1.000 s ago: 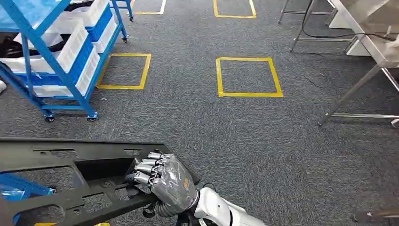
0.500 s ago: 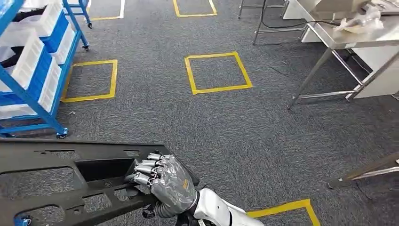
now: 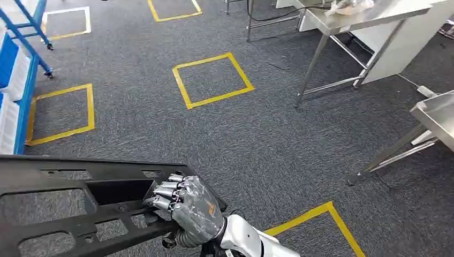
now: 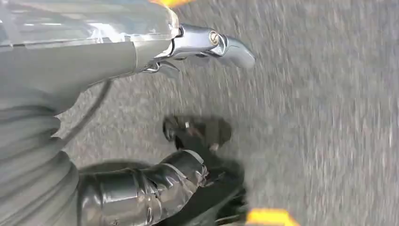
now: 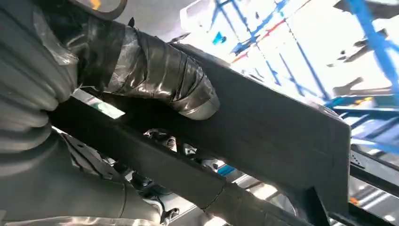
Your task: Take the parts from the cabinet and place them on the table.
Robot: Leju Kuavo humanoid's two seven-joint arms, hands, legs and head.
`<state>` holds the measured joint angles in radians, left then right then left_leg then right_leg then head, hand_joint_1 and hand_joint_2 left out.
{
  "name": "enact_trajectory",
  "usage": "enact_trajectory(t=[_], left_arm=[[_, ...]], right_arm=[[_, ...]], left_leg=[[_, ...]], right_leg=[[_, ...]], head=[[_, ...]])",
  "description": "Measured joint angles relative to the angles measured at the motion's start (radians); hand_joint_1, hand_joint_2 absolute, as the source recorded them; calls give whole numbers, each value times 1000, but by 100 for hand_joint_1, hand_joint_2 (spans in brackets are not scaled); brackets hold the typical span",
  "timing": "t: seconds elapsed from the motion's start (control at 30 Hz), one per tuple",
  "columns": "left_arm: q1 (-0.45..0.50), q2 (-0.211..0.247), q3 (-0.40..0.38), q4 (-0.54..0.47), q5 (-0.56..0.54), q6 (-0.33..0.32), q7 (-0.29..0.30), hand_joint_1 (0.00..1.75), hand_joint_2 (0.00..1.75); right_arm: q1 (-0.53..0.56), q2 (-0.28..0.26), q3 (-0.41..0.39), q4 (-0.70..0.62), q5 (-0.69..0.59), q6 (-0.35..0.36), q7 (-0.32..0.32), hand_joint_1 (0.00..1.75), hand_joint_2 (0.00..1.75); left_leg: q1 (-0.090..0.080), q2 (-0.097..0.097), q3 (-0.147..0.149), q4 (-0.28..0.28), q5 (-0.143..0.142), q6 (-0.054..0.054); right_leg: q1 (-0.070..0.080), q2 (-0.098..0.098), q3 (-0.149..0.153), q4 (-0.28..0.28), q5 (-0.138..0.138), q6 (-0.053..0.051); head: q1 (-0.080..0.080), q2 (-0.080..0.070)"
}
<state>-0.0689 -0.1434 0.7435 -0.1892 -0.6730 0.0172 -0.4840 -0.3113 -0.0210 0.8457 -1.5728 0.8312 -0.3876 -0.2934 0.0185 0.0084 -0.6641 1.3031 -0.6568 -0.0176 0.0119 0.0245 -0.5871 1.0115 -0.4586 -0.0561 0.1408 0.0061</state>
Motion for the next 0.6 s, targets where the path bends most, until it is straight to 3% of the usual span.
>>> enact_trajectory(t=[0.03,0.07,0.13,0.17,0.2,0.23,0.3,0.33,0.37,0.4,0.43,0.5,0.53,0.57,0.6], left_arm=[[2,0,0,0,-5,3,9,0,175],[3,-1,0,0,-7,-10,5,0,175],[4,0,3,0,3,-63,-8,0,175],[5,-1,8,0,5,-81,-10,0,175],[6,-3,10,0,3,-92,-7,0,175],[1,-3,12,0,2,-100,4,0,175],[-5,-4,16,0,-5,-103,34,0,175],[-5,-8,15,0,-21,-70,33,0,175],[-3,-9,14,0,-29,-45,17,0,175],[-1,-10,13,0,-30,-62,-11,0,175],[0,-10,13,0,-30,-77,-30,0,175],[-2,-11,13,0,-29,-57,-63,0,175],[-5,-11,14,0,-24,-72,-60,0,175],[-7,-11,16,0,-20,-73,-52,0,175],[-8,-11,16,0,-20,-67,-51,0,175]], right_arm=[[1,0,0,1,0,0,0,175,175],[1,0,0,1,0,0,0,175,175],[1,0,0,1,0,0,0,175,175],[1,0,0,1,1,0,0,175,175],[-2,0,0,2,1,1,0,175,175],[-1,2,0,2,1,2,0,175,175],[0,2,0,3,0,3,0,175,175],[0,2,0,3,0,2,0,175,175],[1,2,0,3,0,2,0,175,175],[-1,2,0,3,-1,2,0,175,175],[-1,2,0,3,0,2,0,175,175],[3,1,0,3,2,2,4,175,175],[6,1,0,3,3,2,5,175,175],[6,0,0,3,3,2,6,175,175],[6,0,0,3,4,2,6,175,175]], left_leg=[[2,0,-10,7,17,-3],[4,-1,1,-33,57,-5],[9,-21,62,-183,155,-10],[15,-66,81,-235,165,-13],[14,-101,91,-257,152,-10],[12,-89,86,-247,151,2],[5,-71,89,-251,152,14],[14,-56,91,-259,155,21],[12,-43,97,-263,157,26],[11,-29,100,-266,157,33],[7,-18,100,-267,156,35],[4,12,101,-266,151,39],[3,26,103,-266,149,39],[2,39,107,-266,145,39],[1,53,114,-266,140,39]], right_leg=[[-1,20,0,4,-1,1],[-4,39,0,9,-4,6],[-12,69,0,27,-16,18],[-16,79,-5,38,-23,26],[-11,91,-18,57,-28,34],[-16,99,-25,53,-25,39],[-19,119,-27,48,-20,49],[-18,133,-30,50,-21,51],[-14,77,-35,68,-34,54],[-12,25,-58,115,-63,59],[-15,1,-92,184,-97,64],[-18,-16,-165,321,-145,69],[-18,-18,-178,339,-138,69],[-18,-19,-168,311,-107,67],[-16,-24,-134,242,-62,61]], head=[[0,0],[0,0],[0,0],[0,0],[-2,0],[-1,0],[-1,0],[-2,0],[0,0],[3,0],[3,0],[3,0],[3,0],[3,0],[3,0]])
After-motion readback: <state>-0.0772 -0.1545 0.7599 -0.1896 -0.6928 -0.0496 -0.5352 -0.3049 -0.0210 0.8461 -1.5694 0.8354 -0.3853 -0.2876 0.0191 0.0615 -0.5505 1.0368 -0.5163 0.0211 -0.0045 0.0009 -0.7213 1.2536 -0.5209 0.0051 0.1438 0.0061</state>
